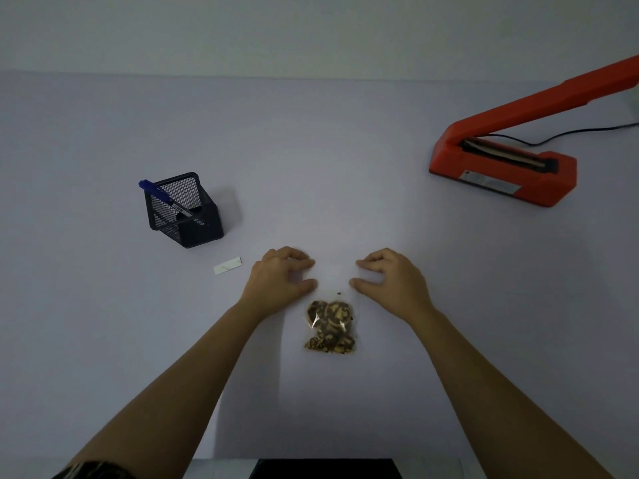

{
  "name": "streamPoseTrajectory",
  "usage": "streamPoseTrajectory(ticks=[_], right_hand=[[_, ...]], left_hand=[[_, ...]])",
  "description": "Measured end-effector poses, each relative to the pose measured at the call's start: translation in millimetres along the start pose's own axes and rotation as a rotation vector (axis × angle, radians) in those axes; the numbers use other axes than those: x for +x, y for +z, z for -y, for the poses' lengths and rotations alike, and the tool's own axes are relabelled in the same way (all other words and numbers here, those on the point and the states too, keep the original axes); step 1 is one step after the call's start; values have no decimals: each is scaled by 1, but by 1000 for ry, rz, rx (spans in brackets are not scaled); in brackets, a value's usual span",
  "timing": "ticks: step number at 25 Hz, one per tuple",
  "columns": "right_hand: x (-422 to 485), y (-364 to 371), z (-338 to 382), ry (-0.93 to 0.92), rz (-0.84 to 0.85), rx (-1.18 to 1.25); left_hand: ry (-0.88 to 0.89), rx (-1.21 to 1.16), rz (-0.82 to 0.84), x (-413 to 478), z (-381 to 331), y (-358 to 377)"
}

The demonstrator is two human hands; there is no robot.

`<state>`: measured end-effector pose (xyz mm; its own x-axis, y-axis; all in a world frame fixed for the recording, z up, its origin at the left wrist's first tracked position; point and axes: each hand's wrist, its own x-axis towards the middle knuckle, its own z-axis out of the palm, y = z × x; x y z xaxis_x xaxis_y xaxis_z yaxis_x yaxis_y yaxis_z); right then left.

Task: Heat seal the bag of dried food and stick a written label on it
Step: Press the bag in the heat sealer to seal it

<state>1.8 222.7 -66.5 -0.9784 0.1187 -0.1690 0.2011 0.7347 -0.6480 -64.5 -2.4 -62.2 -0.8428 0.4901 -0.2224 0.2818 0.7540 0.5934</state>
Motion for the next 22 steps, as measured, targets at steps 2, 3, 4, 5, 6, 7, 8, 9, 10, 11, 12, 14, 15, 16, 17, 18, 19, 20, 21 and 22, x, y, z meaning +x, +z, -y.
streamPoseTrajectory(ticks=[2, 3, 4, 5, 6, 7, 8, 9, 10, 11, 12, 14, 15, 16, 17, 18, 19, 20, 21, 22], right_hand=[[1, -4, 4, 60, 10, 123], [1, -5, 5, 74, -1, 167], [1, -7, 6, 83, -16, 197], [1, -9, 7, 88, -36, 209], [0, -12, 9, 91, -59, 210], [0, -16, 13, 93, -88, 210], [-1, -21, 16, 95, -123, 214], [-2, -27, 20, 91, -167, 222], [-3, -33, 23, 84, -220, 225], [-4, -39, 25, 75, -273, 219], [-5, -46, 26, 73, -318, 213], [-6, -58, 23, 103, -370, 214], [-6, -66, 19, 133, -388, 212], [-6, -75, 13, 163, -404, 204], [-5, -84, 6, 191, -424, 194], [-3, -93, -4, 224, -445, 190], [0, -103, -15, 265, -464, 197], [3, -113, -27, 314, -477, 215], [7, -123, -39, 364, -492, 234], [10, -133, -51, 410, -510, 244]], left_hand=[[-41, -115, -42, -1, -4, -5], [-58, -165, -58, -2, -8, -8], [-66, -195, -67, -3, -12, -13], [-69, -206, -75, -3, -16, -17], [-63, -205, -87, -3, -21, -22], [-52, -199, -100, -2, -25, -28], [-35, -194, -111, 1, -31, -33], [-13, -194, -119, 4, -39, -39], [8, -205, -122, 8, -47, -43], [22, -225, -122, 13, -57, -47], [30, -249, -118, 19, -67, -49], [36, -279, -99, 32, -87, -51], [43, -287, -84, 40, -99, -49], [47, -294, -68, 49, -110, -45], [51, -299, -51, 59, -123, -41], [59, -296, -37, 71, -135, -36], [63, -291, -24, 83, -147, -30], [58, -290, -14, 96, -159, -23], [45, -289, -4, 109, -168, -17], [31, -283, 4, 122, -177, -12]])
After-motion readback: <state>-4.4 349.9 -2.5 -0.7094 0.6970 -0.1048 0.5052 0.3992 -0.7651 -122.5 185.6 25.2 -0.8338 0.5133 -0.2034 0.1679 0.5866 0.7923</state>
